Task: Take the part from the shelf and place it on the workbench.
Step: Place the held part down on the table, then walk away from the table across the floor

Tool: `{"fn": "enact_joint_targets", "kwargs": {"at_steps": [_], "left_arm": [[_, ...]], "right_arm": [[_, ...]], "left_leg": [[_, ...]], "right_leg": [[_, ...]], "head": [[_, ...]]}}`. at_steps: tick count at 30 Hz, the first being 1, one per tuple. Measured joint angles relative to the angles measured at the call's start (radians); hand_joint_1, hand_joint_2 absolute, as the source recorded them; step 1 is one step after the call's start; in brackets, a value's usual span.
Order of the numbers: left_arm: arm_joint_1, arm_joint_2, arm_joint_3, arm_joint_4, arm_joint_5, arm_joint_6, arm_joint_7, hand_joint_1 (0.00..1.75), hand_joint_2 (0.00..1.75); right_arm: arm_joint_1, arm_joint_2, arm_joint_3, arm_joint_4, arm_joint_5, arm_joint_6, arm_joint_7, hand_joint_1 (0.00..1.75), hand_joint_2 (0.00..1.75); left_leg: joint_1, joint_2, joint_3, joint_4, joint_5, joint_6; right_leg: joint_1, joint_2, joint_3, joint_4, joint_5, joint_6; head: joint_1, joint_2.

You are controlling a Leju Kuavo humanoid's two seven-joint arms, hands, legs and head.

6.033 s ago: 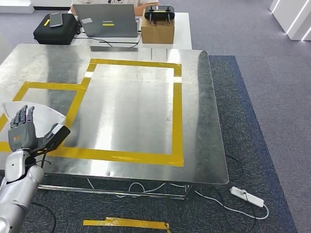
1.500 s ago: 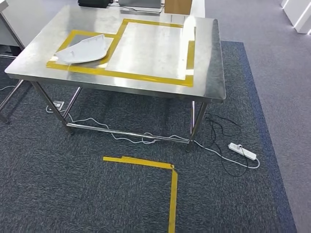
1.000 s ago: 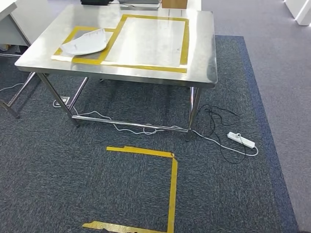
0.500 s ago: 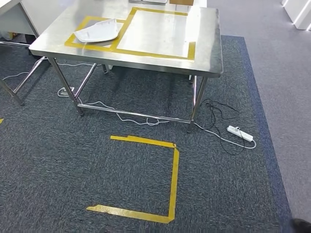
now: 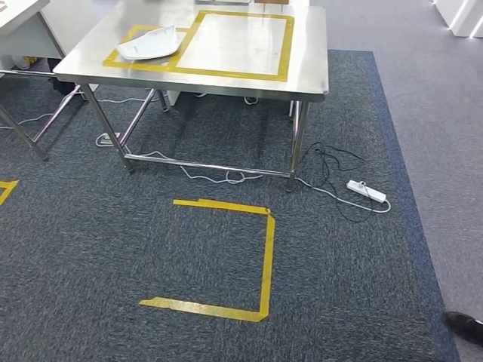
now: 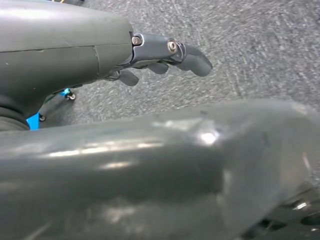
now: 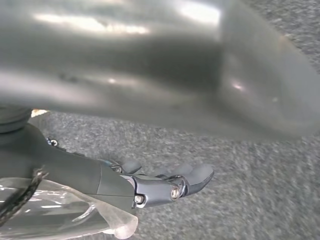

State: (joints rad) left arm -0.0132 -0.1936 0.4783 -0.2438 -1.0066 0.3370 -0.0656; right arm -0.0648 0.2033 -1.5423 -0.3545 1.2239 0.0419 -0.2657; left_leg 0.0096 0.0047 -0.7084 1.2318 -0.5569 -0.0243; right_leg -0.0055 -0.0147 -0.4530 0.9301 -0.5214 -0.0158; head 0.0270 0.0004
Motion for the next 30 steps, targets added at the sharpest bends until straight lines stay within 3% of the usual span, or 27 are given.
{"fn": "enact_joint_targets", "kwargs": {"at_steps": [1,2,3,4,5,7,8,10,11,13,14,15,16,17,18,19,20,22,23,25,26,27,29,30], "left_arm": [[-0.001,0.0,0.001,0.0,-0.001,0.0,-0.001,0.0,0.0],[-0.001,0.0,0.002,0.0,-0.003,0.0,-0.002,0.0,0.0],[-0.001,0.001,0.003,0.0,-0.006,0.001,-0.003,0.0,0.0],[-0.002,0.001,0.004,0.0,-0.008,0.001,-0.004,0.0,0.0],[-0.003,0.001,0.006,0.0,-0.01,0.002,-0.006,0.0,0.0],[-0.005,0.001,0.008,0.0,-0.012,0.004,-0.009,0.0,0.0],[-0.006,0.0,0.01,0.0,-0.012,0.004,-0.009,0.0,0.0],[-0.006,-0.001,0.014,0.0,-0.012,0.005,-0.01,0.0,0.0],[-0.006,-0.001,0.016,0.0,-0.012,0.005,-0.01,0.0,0.0],[-0.007,-0.002,0.021,0.0,-0.012,0.005,-0.012,0.0,0.0],[-0.007,-0.002,0.023,0.0,-0.014,0.005,-0.014,0.0,0.0],[-0.007,-0.002,0.024,0.0,-0.016,0.005,-0.016,0.0,0.0],[-0.008,-0.002,0.026,0.0,-0.018,0.005,-0.017,0.0,0.0],[-0.008,-0.002,0.027,0.0,-0.02,0.005,-0.019,0.0,0.0],[-0.008,-0.002,0.029,0.0,-0.021,0.005,-0.02,0.0,0.0],[-0.008,-0.003,0.031,0.0,-0.022,0.005,-0.022,0.0,0.0],[-0.009,-0.003,0.033,0.0,-0.022,0.005,-0.023,0.0,0.0],[-0.011,-0.004,0.038,0.0,-0.023,0.007,-0.027,0.0,0.0],[-0.012,-0.004,0.042,0.0,-0.023,0.008,-0.029,0.0,0.0],[-0.012,-0.004,0.05,0.0,-0.023,0.011,-0.032,0.0,0.0],[-0.01,-0.005,0.053,0.0,-0.023,0.013,-0.033,0.0,0.0],[-0.008,-0.005,0.054,0.0,-0.023,0.014,-0.033,0.0,0.0],[-0.006,-0.004,0.058,0.0,-0.024,0.018,-0.034,0.0,0.0],[-0.006,-0.004,0.06,0.0,-0.024,0.02,-0.034,0.0,0.0]], "right_arm": [[0.0,0.0,0.0,0.002,-0.002,-0.001,-0.001,0.0,0.0],[-0.001,-0.001,0.0,0.005,-0.004,-0.002,-0.001,0.0,0.0],[-0.001,-0.001,0.0,0.007,-0.006,-0.002,-0.001,0.0,0.0],[-0.001,-0.001,0.0,0.009,-0.01,-0.003,-0.001,0.0,0.0],[-0.002,-0.001,0.0,0.011,-0.013,-0.004,-0.001,0.0,0.0],[-0.003,-0.001,0.0,0.012,-0.021,-0.004,-0.002,0.0,0.0],[-0.003,-0.001,0.0,0.013,-0.023,-0.004,-0.002,0.0,0.0],[-0.002,-0.002,-0.001,0.013,-0.026,-0.005,-0.002,0.0,0.0],[-0.001,-0.002,-0.001,0.013,-0.027,-0.005,-0.002,0.0,0.0],[0.001,-0.003,-0.002,0.014,-0.031,-0.005,-0.002,0.0,0.0],[0.001,-0.003,-0.002,0.015,-0.033,-0.004,-0.002,0.0,0.0],[0.0,-0.003,-0.002,0.016,-0.035,-0.004,-0.002,0.0,0.0],[0.0,-0.004,-0.002,0.017,-0.037,-0.003,-0.002,0.0,0.0],[0.0,-0.005,-0.002,0.017,-0.038,-0.003,-0.002,0.0,0.0],[0.0,-0.006,-0.002,0.017,-0.039,-0.003,-0.002,0.0,0.0],[-0.001,-0.007,-0.002,0.017,-0.04,-0.003,-0.002,0.0,0.0],[-0.002,-0.008,-0.001,0.017,-0.041,-0.003,-0.002,0.0,0.0],[-0.008,-0.009,-0.001,0.017,-0.042,-0.003,-0.003,0.0,0.0],[-0.011,-0.009,-0.001,0.018,-0.042,-0.003,-0.004,0.0,0.0],[-0.009,-0.009,-0.001,0.018,-0.042,-0.003,-0.005,0.0,0.0],[-0.007,-0.009,-0.001,0.019,-0.042,-0.003,-0.005,0.0,0.0],[-0.005,-0.009,-0.001,0.02,-0.042,-0.003,-0.004,0.0,0.0],[-0.003,-0.01,-0.001,0.021,-0.042,-0.004,-0.004,0.0,0.0],[-0.003,-0.011,-0.001,0.021,-0.042,-0.004,-0.005,0.0,0.0]], "left_leg": [[0.0,0.0,0.005,0.051,-0.001,-0.002],[0.001,0.0,0.023,0.068,0.024,-0.003],[0.001,0.0,0.056,0.05,0.055,-0.003],[0.002,-0.001,0.104,0.0,0.071,-0.002],[0.001,-0.001,0.159,-0.071,0.067,0.0],[-0.002,-0.003,0.239,-0.195,0.021,0.01],[-0.005,-0.003,0.251,-0.224,0.007,0.017],[-0.005,0.0,0.238,-0.236,0.015,0.032],[-0.005,0.003,0.226,-0.237,0.027,0.041],[-0.003,0.007,0.196,-0.239,0.052,0.053],[-0.004,0.008,0.178,-0.239,0.065,0.056],[-0.005,0.009,0.159,-0.238,0.08,0.057],[-0.006,0.009,0.14,-0.238,0.096,0.056],[-0.007,0.01,0.119,-0.237,0.112,0.055],[-0.008,0.01,0.1,-0.236,0.127,0.053],[-0.008,0.01,0.083,-0.235,0.141,0.05],[-0.009,0.01,0.07,-0.234,0.155,0.046],[-0.011,0.01,0.057,-0.233,0.181,0.037],[-0.011,0.01,0.054,-0.235,0.195,0.031],[-0.009,0.009,0.048,-0.242,0.216,0.018],[-0.007,0.008,0.043,-0.239,0.203,0.011],[-0.006,0.006,0.036,-0.219,0.168,0.005],[-0.003,0.004,0.017,-0.121,0.054,-0.005],[-0.002,0.004,0.009,-0.052,0.012,-0.009]], "right_leg": [[0.0,-0.002,-0.021,0.011,0.01,0.001],[0.0,-0.003,-0.044,0.024,0.019,0.003],[0.0,-0.004,-0.067,0.038,0.028,0.006],[-0.001,-0.004,-0.089,0.052,0.035,0.009],[0.0,-0.004,-0.11,0.066,0.041,0.014],[0.002,-0.004,-0.133,0.084,0.054,0.024],[0.003,-0.004,-0.14,0.086,0.063,0.03],[0.001,-0.003,-0.151,0.089,0.07,0.042],[-0.001,0.0,-0.16,0.101,0.052,0.048],[-0.004,0.007,-0.187,0.175,-0.041,0.057],[-0.004,0.01,-0.203,0.236,-0.093,0.06],[-0.005,0.011,-0.216,0.299,-0.127,0.062],[-0.005,0.011,-0.217,0.348,-0.133,0.063],[-0.005,0.011,-0.206,0.373,-0.112,0.062],[-0.004,0.011,-0.178,0.364,-0.074,0.061],[-0.004,0.011,-0.134,0.322,-0.038,0.058],[-0.004,0.011,-0.07,0.247,-0.025,0.054],[-0.001,0.012,0.053,0.069,-0.056,0.045],[0.001,0.013,0.088,0.011,-0.076,0.04],[0.003,0.013,0.087,-0.015,-0.076,0.026],[0.003,0.011,0.075,-0.012,-0.066,0.018],[0.001,0.008,0.061,-0.011,-0.055,0.009],[0.002,0.006,0.032,-0.009,-0.032,-0.004],[0.003,0.005,0.016,-0.008,-0.021,-0.007]], "head": [[0.0,0.0],[0.0,0.0],[0.0,0.0],[0.0,0.0],[0.0,0.0],[0.0,0.0],[0.001,0.0],[0.001,0.0],[0.003,0.0],[0.006,0.0],[0.007,0.0],[0.007,0.0],[0.007,0.0],[0.007,0.0],[0.007,0.0],[0.008,0.0],[0.008,0.0],[0.009,0.0],[0.01,0.0],[0.011,0.0],[0.011,0.0],[0.009,0.0],[0.005,0.0],[0.004,0.0]]}}
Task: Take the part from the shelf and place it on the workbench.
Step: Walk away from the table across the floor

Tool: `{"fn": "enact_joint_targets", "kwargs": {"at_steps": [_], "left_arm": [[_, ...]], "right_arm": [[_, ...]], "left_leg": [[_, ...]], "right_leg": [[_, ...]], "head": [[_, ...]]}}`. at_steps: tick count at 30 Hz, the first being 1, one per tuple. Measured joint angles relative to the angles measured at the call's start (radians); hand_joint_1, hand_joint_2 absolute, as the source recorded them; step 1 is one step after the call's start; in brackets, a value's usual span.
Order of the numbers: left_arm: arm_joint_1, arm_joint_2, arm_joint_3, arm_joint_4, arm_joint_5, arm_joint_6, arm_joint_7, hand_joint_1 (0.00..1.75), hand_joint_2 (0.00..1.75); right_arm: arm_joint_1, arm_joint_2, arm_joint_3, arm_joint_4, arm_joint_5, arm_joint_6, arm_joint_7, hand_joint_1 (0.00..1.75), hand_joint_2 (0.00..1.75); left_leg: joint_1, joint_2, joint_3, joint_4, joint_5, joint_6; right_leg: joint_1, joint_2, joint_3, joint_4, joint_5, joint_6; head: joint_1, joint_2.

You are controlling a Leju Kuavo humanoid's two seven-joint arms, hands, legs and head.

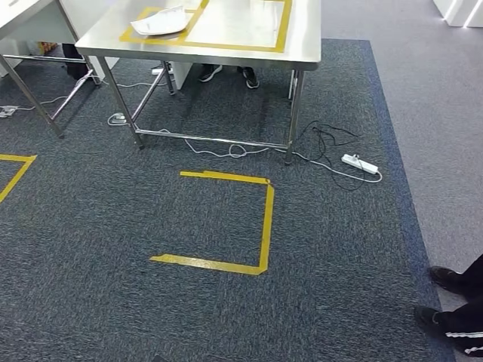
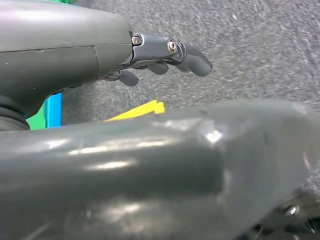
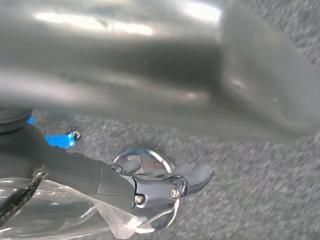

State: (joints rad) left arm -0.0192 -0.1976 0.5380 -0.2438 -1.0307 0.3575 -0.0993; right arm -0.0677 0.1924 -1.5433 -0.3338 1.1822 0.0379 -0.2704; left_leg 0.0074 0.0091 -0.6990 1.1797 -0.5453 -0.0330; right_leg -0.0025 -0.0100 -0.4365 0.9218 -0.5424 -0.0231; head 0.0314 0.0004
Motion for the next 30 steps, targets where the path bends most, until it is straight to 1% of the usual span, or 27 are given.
{"fn": "enact_joint_targets", "kwargs": {"at_steps": [1,2,3,4,5,6,7,8,9,10,11,12,13,14,15,16,17,18,19,20,21,22,23,25,26,27,30], "left_arm": [[0.0,0.0,0.003,0.0,0.0,0.002,0.001,0.0,0.0],[0.0,0.001,0.006,0.0,0.0,0.003,0.002,0.0,0.0],[0.0,0.001,0.009,0.0,0.0,0.003,0.003,0.0,0.0],[0.0,0.001,0.011,0.0,0.0,0.003,0.004,0.0,0.0],[-0.001,0.001,0.013,0.0,-0.001,0.004,0.006,0.0,0.0],[-0.002,0.002,0.015,0.0,-0.002,0.005,0.007,0.0,0.0],[-0.003,0.002,0.016,0.0,-0.004,0.006,0.007,0.0,0.0],[-0.004,0.002,0.016,0.0,-0.006,0.007,0.008,0.0,0.0],[-0.004,0.003,0.017,0.0,-0.008,0.009,0.009,0.0,0.0],[-0.006,0.002,0.017,0.0,-0.008,0.01,0.009,0.0,0.0],[-0.006,0.002,0.018,0.0,-0.009,0.011,0.009,0.0,0.0],[-0.006,0.001,0.018,0.0,-0.01,0.012,0.009,0.0,0.0],[-0.005,-0.001,0.019,0.0,-0.01,0.012,0.009,0.0,0.0],[-0.004,-0.002,0.02,0.0,-0.011,0.012,0.009,0.0,0.0],[-0.003,-0.002,0.021,0.0,-0.011,0.012,0.009,0.0,0.0],[-0.002,-0.003,0.022,0.0,-0.011,0.012,0.009,0.0,0.0],[-0.002,-0.003,0.023,0.0,-0.011,0.012,0.009,0.0,0.0],[-0.002,-0.002,0.023,0.0,-0.011,0.011,0.009,0.0,0.0],[-0.002,-0.003,0.023,0.0,-0.011,0.011,0.009,0.0,0.0],[-0.002,-0.003,0.024,0.0,-0.011,0.011,0.009,0.0,0.0],[-0.003,-0.004,0.024,0.0,-0.011,0.011,0.009,0.0,0.0],[-0.003,-0.004,0.024,0.0,-0.012,0.011,0.009,0.0,0.0],[-0.004,-0.004,0.024,0.0,-0.014,0.011,0.009,0.0,0.0],[-0.004,-0.003,0.024,0.0,-0.015,0.011,0.009,0.0,0.0],[-0.004,-0.003,0.025,0.0,-0.015,0.01,0.009,0.0,0.0],[-0.003,-0.002,0.025,0.0,-0.015,0.01,0.009,0.0,0.0],[-0.004,-0.002,0.028,0.0,-0.015,0.01,0.009,0.0,0.0]], "right_arm": [[0.001,-0.001,0.0,0.0,0.0,0.0,0.0,0.0,0.0],[0.001,-0.001,0.0,0.0,0.0,0.0,0.0,0.0,0.0],[0.001,-0.001,0.0,0.001,0.001,0.0,0.0,0.0,0.0],[0.001,-0.001,0.0,0.001,0.001,0.0,0.0,0.0,0.0],[0.001,-0.001,0.0,0.003,0.002,0.0,-0.001,0.0,0.0],[0.001,-0.001,0.0,0.005,0.002,0.0,-0.001,0.0,0.0],[0.0,-0.001,0.0,0.006,0.002,0.0,-0.001,0.0,0.0],[0.0,-0.002,0.0,0.008,0.002,-0.001,-0.001,0.0,0.0],[0.0,-0.002,0.0,0.009,0.002,-0.001,-0.001,0.0,0.0],[-0.001,-0.003,0.0,0.009,0.002,-0.001,-0.002,0.0,0.0],[-0.001,-0.005,0.001,0.01,0.003,-0.002,-0.002,0.0,0.0],[0.0,-0.006,0.001,0.01,0.003,-0.002,-0.002,0.0,0.0],[0.0,-0.008,0.001,0.011,0.003,-0.003,-0.002,0.0,0.0],[0.0,-0.009,0.001,0.012,0.003,-0.003,-0.002,0.0,0.0],[0.0,-0.009,0.001,0.013,0.003,-0.004,-0.002,0.0,0.0],[0.001,-0.01,0.001,0.014,0.003,-0.004,-0.002,0.0,0.0],[0.002,-0.011,0.001,0.015,0.003,-0.004,-0.002,0.0,0.0],[0.003,-0.012,0.001,0.015,0.003,-0.005,-0.002,0.0,0.0],[0.004,-0.013,0.001,0.016,0.003,-0.005,-0.003,0.0,0.0],[0.003,-0.014,0.001,0.016,0.003,-0.005,-0.003,0.0,0.0],[0.002,-0.014,0.001,0.016,0.002,-0.006,-0.004,0.0,0.0],[0.0,-0.015,0.001,0.017,0.002,-0.006,-0.005,0.0,0.0],[-0.001,-0.015,0.001,0.018,0.001,-0.007,-0.006,0.0,0.0],[0.0,-0.015,0.001,0.02,0.0,-0.009,-0.006,0.0,0.0],[0.002,-0.015,0.001,0.021,0.0,-0.01,-0.007,0.0,0.0],[0.002,-0.016,0.001,0.022,0.0,-0.011,-0.007,0.0,0.0],[0.001,-0.016,0.001,0.023,-0.001,-0.012,-0.007,0.0,0.0]], "left_leg": [[0.0,0.0,-0.004,0.062,-0.016,-0.002],[0.0,0.0,0.002,0.103,-0.003,-0.003],[0.0,0.0,0.02,0.11,0.026,-0.001],[-0.001,0.0,0.055,0.083,0.055,0.004],[-0.003,-0.001,0.106,0.023,0.071,0.011],[-0.005,-0.002,0.161,-0.052,0.069,0.02],[-0.008,-0.002,0.206,-0.12,0.056,0.028],[-0.011,-0.002,0.235,-0.169,0.041,0.035],[-0.013,-0.002,0.247,-0.197,0.03,0.04],[-0.011,-0.001,0.248,-0.212,0.025,0.044],[-0.008,0.0,0.247,-0.224,0.025,0.048],[-0.005,0.001,0.244,-0.233,0.027,0.053],[-0.001,0.001,0.238,-0.24,0.033,0.058],[-0.001,0.002,0.231,-0.24,0.039,0.06],[-0.001,0.002,0.222,-0.239,0.045,0.062],[-0.002,0.003,0.215,-0.237,0.05,0.061],[-0.002,0.003,0.209,-0.236,0.054,0.06],[-0.002,0.004,0.205,-0.234,0.057,0.058],[-0.002,0.004,0.201,-0.231,0.059,0.057],[-0.001,0.004,0.199,-0.227,0.059,0.054],[-0.003,0.004,0.197,-0.222,0.059,0.051],[-0.005,0.004,0.194,-0.217,0.059,0.047],[-0.008,0.004,0.191,-0.212,0.056,0.045],[-0.012,0.004,0.185,-0.205,0.057,0.059],[-0.013,0.003,0.184,-0.204,0.058,0.067],[-0.013,0.003,0.182,-0.204,0.062,0.073],[-0.009,0.003,0.181,-0.207,0.069,0.066]], "right_leg": [[0.001,-0.001,-0.016,0.002,0.011,0.0],[0.003,-0.002,-0.032,0.006,0.022,0.001],[0.004,-0.003,-0.046,0.012,0.031,0.002],[0.006,-0.003,-0.06,0.018,0.039,0.004],[0.006,-0.002,-0.071,0.026,0.045,0.005],[0.008,-0.002,-0.081,0.034,0.05,0.008],[0.008,-0.002,-0.089,0.04,0.055,0.012],[0.009,-0.003,-0.095,0.044,0.06,0.017],[0.01,-0.004,-0.101,0.047,0.064,0.023],[0.011,-0.006,-0.107,0.049,0.069,0.029],[0.012,-0.006,-0.116,0.054,0.068,0.035],[0.012,-0.003,-0.13,0.072,0.054,0.04],[0.011,0.0,-0.151,0.11,0.028,0.046],[0.008,0.004,-0.178,0.17,-0.01,0.051],[0.005,0.006,-0.207,0.244,-0.05,0.056],[0.003,0.007,-0.231,0.307,-0.077,0.059],[0.001,0.007,-0.24,0.343,-0.087,0.062],[-0.001,0.006,-0.23,0.338,-0.078,0.063],[-0.002,0.006,-0.196,0.289,-0.051,0.064],[-0.004,0.006,-0.149,0.214,-0.02,0.064],[-0.004,0.005,-0.104,0.139,0.001,0.062],[-0.005,0.006,-0.071,0.079,0.015,0.058],[-0.006,0.006,-0.054,0.047,0.018,0.055],[-0.007,0.007,-0.051,0.037,0.016,0.049],[-0.006,0.007,-0.051,0.037,0.017,0.048],[-0.005,0.007,-0.051,0.038,0.019,0.046],[0.001,0.007,-0.051,0.039,0.022,0.04]], "head": [[0.0,0.0],[0.0,0.0],[0.0,0.0],[0.0,0.0],[0.0,0.0],[0.0,0.0],[0.0,0.0],[0.001,0.0],[0.001,0.0],[0.001,0.0],[0.001,0.0],[0.004,0.0],[0.007,0.0],[0.009,0.0],[0.011,0.0],[0.012,0.0],[0.012,0.0],[0.012,0.0],[0.013,0.0],[0.014,0.0],[0.015,0.0],[0.015,0.0],[0.015,0.0],[0.015,0.0],[0.015,0.0],[0.015,0.0],[0.015,0.0]]}}
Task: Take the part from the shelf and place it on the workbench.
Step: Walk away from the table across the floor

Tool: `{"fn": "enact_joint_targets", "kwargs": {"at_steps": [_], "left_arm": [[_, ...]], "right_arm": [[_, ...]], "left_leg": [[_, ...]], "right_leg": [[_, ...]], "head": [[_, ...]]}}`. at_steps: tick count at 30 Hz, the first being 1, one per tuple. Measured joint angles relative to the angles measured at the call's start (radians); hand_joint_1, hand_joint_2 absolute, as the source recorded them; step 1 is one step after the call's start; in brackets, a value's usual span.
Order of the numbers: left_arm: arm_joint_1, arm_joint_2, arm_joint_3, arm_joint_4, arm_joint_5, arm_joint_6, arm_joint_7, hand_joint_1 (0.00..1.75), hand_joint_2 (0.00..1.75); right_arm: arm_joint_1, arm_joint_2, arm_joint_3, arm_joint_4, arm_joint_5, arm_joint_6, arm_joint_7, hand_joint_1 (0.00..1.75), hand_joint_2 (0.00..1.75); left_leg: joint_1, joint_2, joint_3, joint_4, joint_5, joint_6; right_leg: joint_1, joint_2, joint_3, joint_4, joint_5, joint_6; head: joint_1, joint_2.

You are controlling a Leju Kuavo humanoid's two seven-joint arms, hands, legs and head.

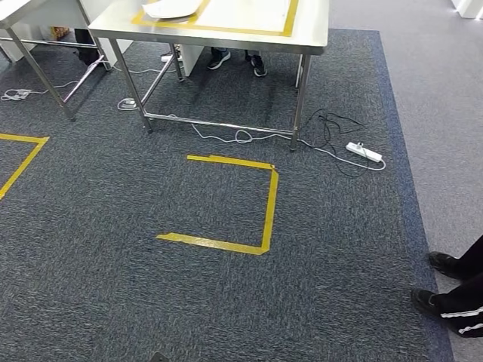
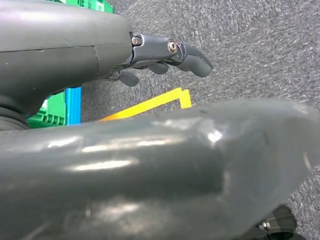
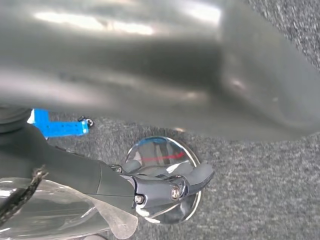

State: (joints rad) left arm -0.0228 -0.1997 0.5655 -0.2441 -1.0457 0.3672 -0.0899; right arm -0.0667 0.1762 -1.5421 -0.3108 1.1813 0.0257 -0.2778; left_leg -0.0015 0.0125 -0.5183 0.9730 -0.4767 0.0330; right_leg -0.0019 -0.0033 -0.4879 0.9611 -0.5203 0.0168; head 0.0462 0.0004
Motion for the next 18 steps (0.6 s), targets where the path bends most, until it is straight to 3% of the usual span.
{"fn": "enact_joint_targets", "kwargs": {"at_steps": [4,8,18], "left_arm": [[0.0,0.0,0.008,0.0,0.0,-0.004,0.002,0.0,0.0],[0.0,-0.001,0.012,0.0,0.0,-0.006,0.004,0.0,0.0],[0.001,0.0,0.014,0.0,-0.003,-0.006,0.008,0.0,0.0]], "right_arm": [[0.0,0.0,0.0,0.002,-0.009,0.0,0.0,0.0,0.0],[0.0,0.0,0.0,0.003,-0.015,-0.001,-0.001,0.0,0.0],[0.0,-0.001,-0.001,0.003,-0.022,-0.004,-0.001,0.0,0.0]], "left_leg": [[0.002,0.0,0.0,-0.003,0.003,-0.009],[0.004,0.0,-0.002,-0.003,0.002,-0.033],[0.0,0.0,-0.007,0.003,0.0,-0.034]], "right_leg": [[0.003,0.0,-0.002,0.002,0.0,-0.004],[0.003,0.0,-0.008,0.007,-0.002,-0.007],[-0.002,-0.001,-0.015,0.007,0.0,-0.005]], "head": [[0.0,0.0],[0.0,0.0],[0.0,0.0]]}}
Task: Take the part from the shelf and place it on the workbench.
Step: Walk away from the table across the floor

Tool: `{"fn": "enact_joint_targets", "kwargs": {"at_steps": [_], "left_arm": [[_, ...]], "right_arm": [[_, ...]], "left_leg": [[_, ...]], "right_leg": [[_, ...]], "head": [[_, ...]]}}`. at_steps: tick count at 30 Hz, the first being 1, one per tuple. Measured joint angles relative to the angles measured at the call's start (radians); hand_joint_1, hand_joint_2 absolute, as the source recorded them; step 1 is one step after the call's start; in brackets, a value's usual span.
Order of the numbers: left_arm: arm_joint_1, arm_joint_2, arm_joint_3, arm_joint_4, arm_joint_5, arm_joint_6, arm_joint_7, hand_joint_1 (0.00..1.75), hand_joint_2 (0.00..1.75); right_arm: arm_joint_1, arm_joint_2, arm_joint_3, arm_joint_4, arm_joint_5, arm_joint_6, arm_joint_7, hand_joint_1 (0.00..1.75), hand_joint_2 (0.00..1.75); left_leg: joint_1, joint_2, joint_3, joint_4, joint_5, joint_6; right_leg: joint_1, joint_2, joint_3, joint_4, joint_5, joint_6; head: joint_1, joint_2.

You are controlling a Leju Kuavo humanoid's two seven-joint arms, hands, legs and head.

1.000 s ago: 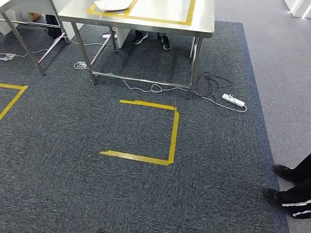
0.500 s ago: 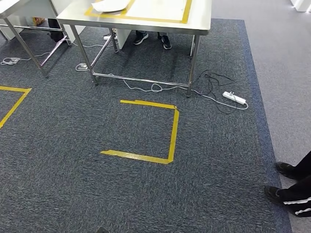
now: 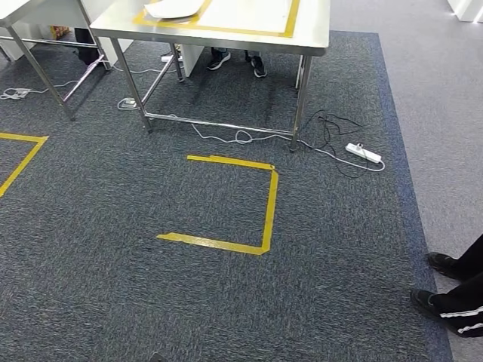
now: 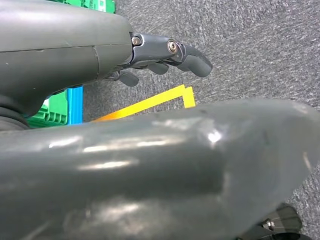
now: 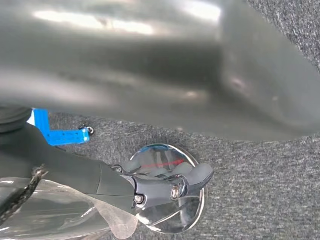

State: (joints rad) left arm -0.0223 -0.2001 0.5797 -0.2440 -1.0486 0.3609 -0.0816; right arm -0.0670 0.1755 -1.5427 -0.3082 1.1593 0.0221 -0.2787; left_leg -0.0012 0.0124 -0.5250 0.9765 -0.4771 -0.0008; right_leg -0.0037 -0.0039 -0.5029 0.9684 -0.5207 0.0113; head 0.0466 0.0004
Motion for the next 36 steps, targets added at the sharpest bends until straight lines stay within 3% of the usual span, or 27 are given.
{"fn": "enact_joint_targets", "kwargs": {"at_steps": [7,9,11,13,14,15,17,18,20,21,23,24,26,28,29,30,31,32,34,36], "left_arm": [[0.0,0.0,0.001,0.0,-0.006,-0.002,0.0,0.0,0.0],[0.0,0.0,0.001,0.0,-0.007,-0.002,0.0,0.0,0.0],[-0.001,-0.002,0.002,0.0,-0.007,-0.003,0.0,0.0,0.0],[0.001,-0.002,0.002,0.0,-0.008,-0.004,0.001,0.0,0.0],[0.002,-0.003,0.003,0.0,-0.009,-0.005,0.002,0.0,0.0],[0.003,-0.003,0.005,0.0,-0.009,-0.005,0.004,0.0,0.0],[0.002,-0.003,0.006,0.0,-0.009,-0.006,0.006,0.0,0.0],[0.001,-0.003,0.007,0.0,-0.01,-0.005,0.007,0.0,0.0],[-0.002,-0.003,0.008,0.0,-0.01,-0.004,0.007,0.0,0.0],[-0.003,-0.003,0.008,0.0,-0.011,-0.004,0.007,0.0,0.0],[-0.001,-0.003,0.009,0.0,-0.012,-0.003,0.008,0.0,0.0],[0.001,-0.003,0.009,0.0,-0.014,-0.003,0.008,0.0,0.0],[0.002,-0.003,0.011,0.0,-0.018,-0.003,0.008,0.0,0.0],[0.001,-0.003,0.014,0.0,-0.021,-0.003,0.008,0.0,0.0],[0.002,-0.003,0.016,0.0,-0.021,-0.003,0.008,0.0,0.0],[0.003,-0.003,0.017,0.0,-0.021,-0.003,0.008,0.0,0.0],[0.005,-0.003,0.017,0.0,-0.021,-0.003,0.008,0.0,0.0],[0.006,-0.002,0.018,0.0,-0.021,-0.003,0.008,0.0,0.0],[0.004,-0.004,0.019,0.0,-0.021,-0.003,0.008,0.0,0.0],[0.003,-0.005,0.019,0.0,-0.021,-0.003,0.008,0.0,0.0]], "right_arm": [[-0.001,0.0,0.0,0.0,0.008,-0.002,-0.002,0.0,0.0],[-0.002,0.0,0.0,0.0,0.008,-0.002,-0.002,0.0,0.0],[-0.002,0.0,0.0,0.0,0.008,-0.002,-0.003,0.0,0.0],[-0.001,0.0,0.0,0.0,0.008,-0.002,-0.003,0.0,0.0],[-0.001,-0.001,0.0,0.0,0.008,-0.002,-0.003,0.0,0.0],[0.0,-0.001,0.0,0.001,0.007,-0.002,-0.003,0.0,0.0],[0.0,-0.002,0.0,0.001,0.005,-0.002,-0.002,0.0,0.0],[0.0,-0.003,0.0,0.001,0.005,-0.002,-0.002,0.0,0.0],[-0.001,-0.003,0.001,0.001,0.005,-0.002,-0.002,0.0,0.0],[-0.001,-0.003,0.001,0.001,0.004,-0.002,-0.001,0.0,0.0],[0.0,-0.003,0.0,0.002,0.001,-0.002,0.0,0.0,0.0],[-0.001,-0.003,0.0,0.002,0.0,-0.002,0.0,0.0,0.0],[0.0,-0.003,0.0,0.002,-0.003,-0.002,0.0,0.0,0.0],[0.004,-0.003,0.0,0.002,-0.005,-0.002,0.001,0.0,0.0],[0.005,-0.003,0.0,0.002,-0.005,-0.002,0.001,0.0,0.0],[0.005,-0.003,0.0,0.002,-0.005,-0.002,0.002,0.0,0.0],[0.004,-0.003,0.0,0.002,-0.005,-0.002,0.002,0.0,0.0],[0.003,-0.003,0.0,0.002,-0.005,-0.002,0.002,0.0,0.0],[0.001,-0.004,0.0,0.002,-0.005,-0.002,0.002,0.0,0.0],[0.0,-0.007,0.001,0.002,-0.006,-0.002,0.002,0.0,0.0]], "left_leg": [[-0.004,-0.002,-0.014,0.01,-0.001,0.015],[0.001,-0.005,-0.01,-0.006,0.009,0.025],[0.008,-0.01,-0.009,-0.019,0.019,0.032],[0.008,-0.018,-0.016,-0.019,0.023,0.032],[0.008,-0.023,-0.019,-0.018,0.025,0.03],[0.009,-0.031,-0.021,-0.016,0.027,0.028],[0.011,-0.049,-0.023,-0.013,0.03,0.021],[0.011,-0.058,-0.025,-0.01,0.031,0.016],[0.011,-0.077,-0.029,-0.004,0.032,0.003],[0.011,-0.085,-0.032,-0.003,0.034,-0.005],[0.016,-0.1,-0.037,-0.002,0.039,-0.018],[0.017,-0.095,-0.042,0.007,0.032,-0.022],[0.018,-0.064,-0.076,0.085,-0.023,-0.028],[0.018,-0.034,-0.132,0.224,-0.103,-0.033],[0.019,-0.029,-0.15,0.278,-0.126,-0.035],[0.019,-0.025,-0.15,0.297,-0.128,-0.037],[0.021,-0.022,-0.132,0.276,-0.112,-0.038],[0.022,-0.012,-0.095,0.216,-0.081,-0.039],[0.022,0.032,-0.018,0.078,-0.031,-0.039],[0.018,0.057,0.007,0.02,-0.02,-0.029]], "right_leg": [[-0.003,-0.003,0.004,-0.001,0.006,0.013],[-0.003,-0.003,-0.003,0.01,-0.009,0.02],[-0.006,0.0,-0.041,0.091,-0.065,0.027],[-0.009,0.001,-0.103,0.229,-0.131,0.033],[-0.011,0.001,-0.122,0.273,-0.142,0.037],[-0.013,0.001,-0.123,0.277,-0.133,0.039],[-0.018,0.013,-0.065,0.171,-0.068,0.04],[-0.021,0.037,-0.025,0.096,-0.043,0.04],[-0.022,0.075,0.025,0.002,-0.021,0.031],[-0.02,0.081,0.03,-0.008,-0.025,0.023],[-0.016,0.057,0.03,-0.009,-0.019,0.005],[-0.017,0.045,0.03,-0.01,-0.015,-0.004],[-0.018,0.015,0.027,-0.014,-0.008,-0.018],[-0.016,-0.015,0.023,-0.014,-0.007,-0.022],[-0.015,-0.031,0.022,-0.014,-0.007,-0.022],[-0.014,-0.044,0.021,-0.014,-0.007,-0.022],[-0.015,-0.057,0.022,-0.013,-0.008,-0.021],[-0.016,-0.069,0.023,-0.012,-0.009,-0.018],[-0.012,-0.089,0.029,-0.005,-0.016,-0.006],[-0.005,-0.105,0.033,0.002,-0.021,0.008]], "head": [[0.0,0.0],[0.001,0.0],[0.004,0.0],[0.005,0.0],[0.005,0.0],[0.004,0.0],[0.005,0.0],[0.005,0.0],[0.004,0.0],[0.003,0.0],[0.003,0.0],[0.002,0.0],[-0.004,0.0],[-0.011,0.0],[-0.012,0.0],[-0.012,0.0],[-0.012,0.0],[-0.012,0.0],[-0.013,0.0],[-0.013,0.0]]}}
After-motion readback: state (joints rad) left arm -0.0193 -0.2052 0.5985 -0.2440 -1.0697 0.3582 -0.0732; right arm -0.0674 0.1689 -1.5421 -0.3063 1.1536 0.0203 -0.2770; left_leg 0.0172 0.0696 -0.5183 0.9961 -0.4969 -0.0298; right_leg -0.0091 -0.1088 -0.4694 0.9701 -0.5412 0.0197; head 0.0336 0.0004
